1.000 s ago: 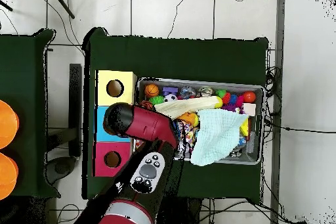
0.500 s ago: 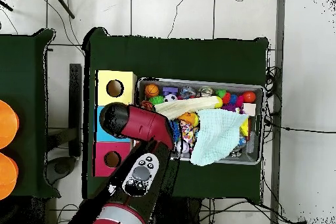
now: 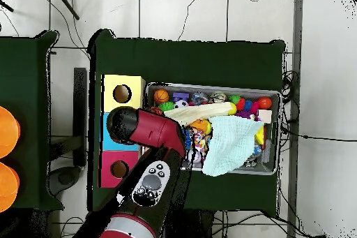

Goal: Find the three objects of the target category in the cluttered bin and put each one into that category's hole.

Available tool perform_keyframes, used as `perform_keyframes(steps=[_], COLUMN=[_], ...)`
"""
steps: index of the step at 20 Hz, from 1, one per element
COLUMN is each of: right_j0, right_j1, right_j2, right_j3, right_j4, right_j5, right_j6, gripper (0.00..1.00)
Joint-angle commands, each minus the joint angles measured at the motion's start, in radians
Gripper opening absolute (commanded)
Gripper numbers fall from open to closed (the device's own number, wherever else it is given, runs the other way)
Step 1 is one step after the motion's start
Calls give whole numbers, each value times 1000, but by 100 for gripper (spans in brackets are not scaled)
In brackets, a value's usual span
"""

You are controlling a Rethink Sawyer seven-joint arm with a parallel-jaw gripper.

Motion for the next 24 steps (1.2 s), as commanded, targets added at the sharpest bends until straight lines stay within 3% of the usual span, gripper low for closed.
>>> perform_keyframes(steps=[1, 4, 10, 24], right_j0=[-33, -30, -5, -61], right_j1=[43, 43, 9, -22], right_j2=[47, 36, 18, 58], right_j3=[-47, -36, 89, 226], right_j4=[62, 86, 167, 251], right_j5=[73, 71, -58, -194], right_j6=[299, 343, 422, 431], gripper=[100, 100, 100, 100])
